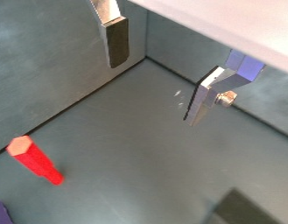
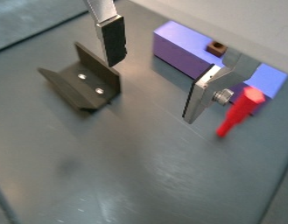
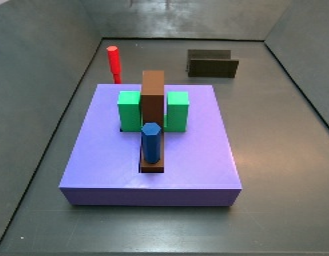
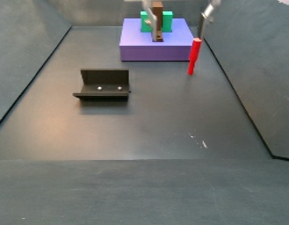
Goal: Pick up the red object. Move up. Move to above the board. Insert the red object.
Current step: Pick up the red object.
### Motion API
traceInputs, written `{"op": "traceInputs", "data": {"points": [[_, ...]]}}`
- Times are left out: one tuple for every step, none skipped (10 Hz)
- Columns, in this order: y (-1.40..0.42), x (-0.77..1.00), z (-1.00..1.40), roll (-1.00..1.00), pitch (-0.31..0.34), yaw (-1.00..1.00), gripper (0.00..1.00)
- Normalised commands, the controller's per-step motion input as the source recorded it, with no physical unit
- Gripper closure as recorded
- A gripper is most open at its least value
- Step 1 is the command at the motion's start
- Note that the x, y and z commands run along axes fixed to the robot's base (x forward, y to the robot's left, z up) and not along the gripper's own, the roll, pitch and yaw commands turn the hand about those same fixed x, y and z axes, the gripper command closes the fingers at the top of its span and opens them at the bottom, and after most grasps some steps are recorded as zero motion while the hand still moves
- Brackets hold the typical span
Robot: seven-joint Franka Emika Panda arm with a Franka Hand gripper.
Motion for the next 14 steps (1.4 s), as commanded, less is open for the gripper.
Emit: {"op": "traceInputs", "data": {"points": [[-0.14,-0.52,-0.18,0.0,-0.076,-0.12,0.0],[-0.03,-0.43,-0.03,0.0,-0.07,-0.1,0.0],[0.0,-0.17,0.0,0.0,-0.043,-0.02,0.0],[0.0,-0.02,0.0,0.0,0.0,0.0,0.0],[0.0,-0.04,0.0,0.0,0.0,-0.03,0.0],[0.0,-0.13,0.0,0.0,-0.026,-0.09,0.0],[0.0,-0.15,0.0,0.0,-0.046,-0.11,0.0],[0.0,-0.11,0.0,0.0,-0.02,-0.09,0.0],[0.0,-0.08,0.0,0.0,-0.029,-0.06,0.0],[-0.01,-0.06,0.0,0.01,-0.034,-0.05,0.0],[-0.07,-0.17,-0.02,0.03,-0.106,0.0,0.0],[-0.1,-0.15,-0.01,0.04,-0.123,0.0,0.0],[-0.07,-0.11,0.0,0.02,-0.093,0.0,0.0],[-0.05,-0.07,0.0,0.0,-0.079,0.0,0.0]]}}
